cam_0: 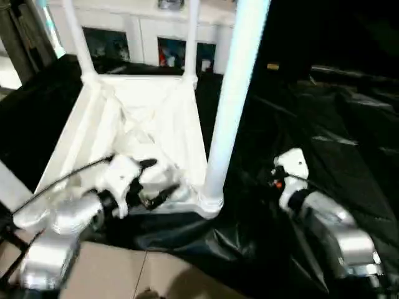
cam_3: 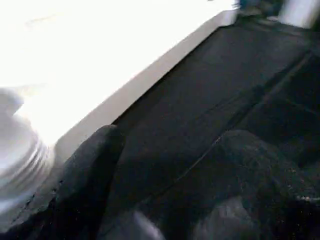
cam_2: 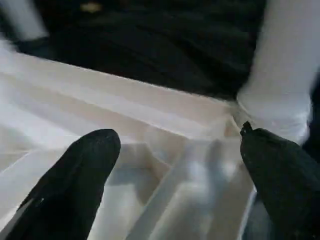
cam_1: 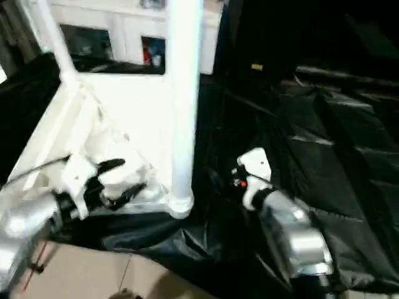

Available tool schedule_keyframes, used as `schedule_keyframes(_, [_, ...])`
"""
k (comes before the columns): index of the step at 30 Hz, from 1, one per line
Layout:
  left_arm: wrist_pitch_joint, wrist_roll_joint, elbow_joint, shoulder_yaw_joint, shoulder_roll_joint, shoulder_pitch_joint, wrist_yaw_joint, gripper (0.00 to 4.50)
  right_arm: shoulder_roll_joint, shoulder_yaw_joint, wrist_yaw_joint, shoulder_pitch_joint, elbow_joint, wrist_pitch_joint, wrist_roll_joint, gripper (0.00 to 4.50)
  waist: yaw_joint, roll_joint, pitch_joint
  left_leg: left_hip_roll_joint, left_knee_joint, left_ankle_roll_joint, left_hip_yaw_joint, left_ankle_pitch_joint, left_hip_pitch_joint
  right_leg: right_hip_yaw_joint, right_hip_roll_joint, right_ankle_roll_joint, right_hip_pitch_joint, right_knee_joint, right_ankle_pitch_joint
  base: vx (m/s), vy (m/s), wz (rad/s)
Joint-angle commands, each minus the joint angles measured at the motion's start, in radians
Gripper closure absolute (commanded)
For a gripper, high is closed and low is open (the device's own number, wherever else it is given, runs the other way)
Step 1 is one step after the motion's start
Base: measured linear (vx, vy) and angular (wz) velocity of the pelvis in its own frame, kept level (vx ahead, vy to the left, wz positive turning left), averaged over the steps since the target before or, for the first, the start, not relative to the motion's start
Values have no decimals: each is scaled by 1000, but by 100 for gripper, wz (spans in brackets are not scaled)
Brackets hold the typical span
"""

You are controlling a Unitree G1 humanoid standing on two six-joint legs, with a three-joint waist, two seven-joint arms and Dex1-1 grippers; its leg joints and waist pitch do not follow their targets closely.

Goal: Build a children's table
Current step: Rotate table base

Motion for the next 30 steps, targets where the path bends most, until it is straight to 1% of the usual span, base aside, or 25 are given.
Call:
schedule_keyframes(1, [-12,21,60,-42,30,-32,-99,1,-35,14,59,-3,-4,-5,12,82,0,14,-49,37,-80,-15,-15,-247,18,54,-78,-123,36,-77,-134,0,0,0])
schedule_keyframes(2, [-22,34,101,-62,37,-63,-133,1,-55,28,90,1,-7,-11,8,82,-1,17,-49,39,-80,-17,-15,-254,19,55,-82,-127,37,-77,-149,0,0,0])
schedule_keyframes(3, [-30,43,129,-75,41,-84,-155,1,-69,37,110,3,-9,-16,6,82,0,15,-50,40,-78,-16,-14,-259,23,56,-82,-132,36,-78,-156,0,0,0])
schedule_keyframes(4, [-52,45,178,-92,35,-120,-201,29,-95,61,148,11,-16,-25,-3,82,0,18,-49,40,-79,-17,-14,-259,24,56,-82,-138,35,-78,-156,0,0,0])
schedule_keyframes(5, [-57,46,188,-96,32,-128,-210,36,-99,65,154,13,-18,-25,-5,82,2,16,-49,40,-77,-15,-12,-263,24,57,-83,-141,35,-81,-166,0,0,0])
schedule_keyframes(6, [-68,48,208,-103,26,-144,-224,36,-105,70,161,15,-20,-25,-6,82,2,15,-48,41,-77,-12,-11,-261,24,57,-85,-151,35,-81,-161,0,0,0])
schedule_keyframes(7, [-72,42,243,-119,20,-171,-267,36,-111,75,174,18,-25,-21,-1,82,5,15,-49,43,-77,-13,-13,-262,25,57,-87,-157,36,-79,-162,0,0,0])
schedule_keyframes(8, [-69,39,256,-126,18,-182,-286,53,-113,76,179,19,-27,-19,2,82,3,15,-49,41,-77,-11,-10,-268,26,57,-85,-160,34,-82,-179,0,0,0])
schedule_keyframes(9, [-65,36,277,-137,16,-200,-311,53,-115,76,185,19,-29,-15,6,82,4,15,-50,44,-77,-12,-12,-267,25,57,-88,-167,36,-79,-176,0,0,0])
schedule_keyframes(10, [-75,40,319,-152,15,-228,-346,70,-119,78,193,17,-28,-15,6,82,4,17,-49,43,-77,-12,-12,-268,25,56,-87,-169,35,-79,-180,0,0,0])
schedule_keyframes(11, [-76,41,324,-154,15,-232,-351,80,-120,79,194,16,-28,-15,6,82,5,16,-48,41,-77,-11,-11,-274,27,57,-86,-166,34,-83,-200,0,0,0])
schedule_keyframes(13, [-84,51,372,-167,11,-261,-381,90,-129,85,203,15,-26,-18,3,82,6,15,-48,43,-77,-13,-12,-277,27,57,-88,-167,36,-83,-214,0,0,0])
schedule_keyframes(14, [-87,55,394,-171,8,-274,-393,90,-136,92,215,16,-29,-19,4,82,6,17,-49,43,-76,-13,-12,-277,27,57,-90,-168,36,-83,-213,0,0,0])
schedule_keyframes(15, [-92,62,421,-176,5,-289,-405,116,-146,101,232,20,-35,-19,6,82,6,16,-49,44,-76,-11,-13,-275,26,56,-90,-169,37,-83,-213,0,0,0])
schedule_keyframes(16, [-99,68,435,-177,3,-296,-405,116,-151,105,239,23,-39,-18,7,82,6,15,-48,43,-77,-9,-12,-279,26,56,-88,-167,37,-85,-219,0,0,0])
schedule_keyframes(17, [-115,73,470,-179,-4,-314,-414,122,-157,110,252,26,-44,-15,9,82,8,20,-50,46,-76,-11,-14,-277,28,56,-92,-171,37,-82,-211,0,0,0])
schedule_keyframes(18, [-116,73,478,-180,-5,-319,-418,127,-159,111,257,26,-45,-14,10,82,7,17,-49,45,-76,-9,-13,-281,26,56,-90,-173,38,-84,-215,0,0,0])
schedule_keyframes(19, [-122,77,495,-181,-8,-329,-421,149,-159,112,263,26,-44,-13,11,82,8,18,-50,46,-76,-9,-14,-280,26,56,-92,-179,38,-83,-208,0,0,0])
schedule_keyframes(20, [-127,80,507,-183,-9,-336,-422,149,-160,112,267,26,-44,-12,12,82,7,17,-49,46,-76,-8,-13,-279,26,56,-91,-180,37,-83,-207,0,0,0])
schedule_keyframes(21, [-124,83,516,-187,-8,-342,-428,166,-160,113,268,26,-43,-13,10,82,8,18,-51,47,-76,-9,-14,-276,27,55,-91,-184,38,-81,-197,0,0,0])
schedule_keyframes(25, [-127,83,559,-187,-11,-363,-454,179,-166,116,273,25,-35,-20,9,82,8,18,-51,47,-76,-7,-14,-272,28,55,-92,-196,38,-79,-180,0,0,0])
schedule_keyframes(26, [-133,83,583,-185,-13,-373,-473,193,-170,116,277,26,-27,-27,9,82,7,18,-50,46,-75,-6,-13,-272,27,56,-91,-197,38,-80,-179,0,0,0])
schedule_keyframes(27, [-135,84,590,-184,-14,-376,-479,203,-172,116,279,26,-25,-30,9,82,8,16,-50,45,-75,-5,-12,-270,27,56,-91,-196,39,-81,-184,0,0,0])
schedule_keyframes(30, [-141,88,603,-184,-14,-379,-490,216,-175,116,287,27,-9,-42,4,82,8,17,-50,48,-75,-4,-13,-274,27,55,-93,-198,38,-80,-189,0,0,0])
